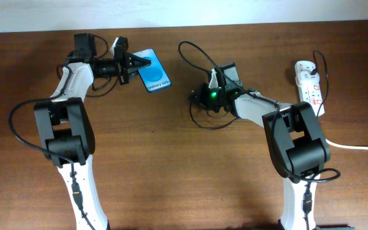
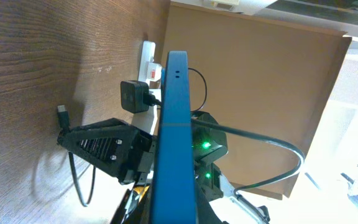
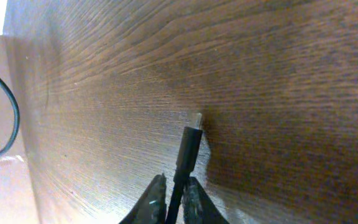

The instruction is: Plug charger to phone and switch on socket

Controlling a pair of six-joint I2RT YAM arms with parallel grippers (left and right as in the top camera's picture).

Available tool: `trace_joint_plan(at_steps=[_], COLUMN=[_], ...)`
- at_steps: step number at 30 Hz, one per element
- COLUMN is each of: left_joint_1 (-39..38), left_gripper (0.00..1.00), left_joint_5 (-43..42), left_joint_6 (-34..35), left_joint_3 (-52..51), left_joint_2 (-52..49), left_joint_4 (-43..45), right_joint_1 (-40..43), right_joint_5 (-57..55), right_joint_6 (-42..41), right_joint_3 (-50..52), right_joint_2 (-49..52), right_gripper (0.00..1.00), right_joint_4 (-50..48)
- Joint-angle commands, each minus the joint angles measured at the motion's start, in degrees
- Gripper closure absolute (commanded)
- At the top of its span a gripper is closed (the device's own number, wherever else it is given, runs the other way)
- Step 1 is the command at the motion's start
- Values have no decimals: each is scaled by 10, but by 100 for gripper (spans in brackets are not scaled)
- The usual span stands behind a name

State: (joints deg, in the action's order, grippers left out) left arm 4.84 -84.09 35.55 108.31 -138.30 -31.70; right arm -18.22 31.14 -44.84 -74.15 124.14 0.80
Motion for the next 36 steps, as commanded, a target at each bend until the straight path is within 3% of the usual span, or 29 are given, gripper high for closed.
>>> trace_joint_plan(at_steps=[1, 8, 13, 19, 30, 36], left_joint_1=[2, 2, 2, -9, -37, -40], left_gripper=[100, 100, 100, 100, 100, 100], left_joint_5=[-36, -61, -61, -61, -61, -61], left_joint_6=[-9, -10, -34, -44, -25, -17], left_joint_3=[5, 5, 5, 5, 5, 5], left_joint_2=[10, 10, 10, 10, 10, 10], left_joint_4=[1, 2, 1, 1, 12, 12], right_joint_1=[-2, 40, 44, 43, 23, 0], right_joint_5=[18, 140, 169, 287, 376, 306], right_joint_6=[9, 125, 256, 334, 334, 205], right_joint_3=[-8, -8, -8, -8, -7, 2], right_joint_2=[7, -78, -177, -213, -212, -212], right_gripper=[96, 96, 96, 96, 96, 96], right_joint_4=[-2, 45, 169, 285, 306, 271])
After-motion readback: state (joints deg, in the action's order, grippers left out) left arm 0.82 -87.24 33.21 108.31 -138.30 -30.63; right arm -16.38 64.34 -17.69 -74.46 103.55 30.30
